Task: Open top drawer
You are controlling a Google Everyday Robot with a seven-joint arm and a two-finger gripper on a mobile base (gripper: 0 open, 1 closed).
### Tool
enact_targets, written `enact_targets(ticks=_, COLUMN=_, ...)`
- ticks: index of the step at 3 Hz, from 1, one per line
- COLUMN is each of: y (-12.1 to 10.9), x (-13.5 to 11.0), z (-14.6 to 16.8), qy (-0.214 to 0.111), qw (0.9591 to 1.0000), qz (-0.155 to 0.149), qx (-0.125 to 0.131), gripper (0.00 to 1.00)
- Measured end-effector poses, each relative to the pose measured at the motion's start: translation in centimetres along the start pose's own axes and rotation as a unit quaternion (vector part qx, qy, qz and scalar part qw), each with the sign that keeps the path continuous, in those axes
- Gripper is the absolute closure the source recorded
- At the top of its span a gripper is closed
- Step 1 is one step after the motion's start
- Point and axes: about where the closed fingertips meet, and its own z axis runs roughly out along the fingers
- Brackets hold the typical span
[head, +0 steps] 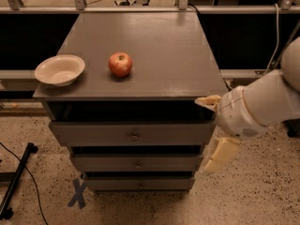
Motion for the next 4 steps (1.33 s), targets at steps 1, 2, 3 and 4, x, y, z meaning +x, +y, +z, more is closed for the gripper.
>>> enact_targets(ticks=1, y=0.5, x=-0.9, z=4.7, qy=-0.049, qw=0.9987, qz=-0.005, qx=0.007, gripper=0.00)
enact_targets(ticks=2, y=0.4, x=-1.0, z=7.6, qy=-0.066, qw=0.9977, qz=0.002, qx=0.019, gripper=0.00)
enact_targets(ticks=3, y=0.1, x=-1.0, z=7.8, qy=-0.063, qw=0.9976, qz=0.001, qx=0.027, gripper=0.00)
enact_targets(ticks=4, y=-0.5, x=0.2, z=9.0, qy=-0.023, qw=0.9987, qz=-0.012, qx=0.043, gripper=0.00)
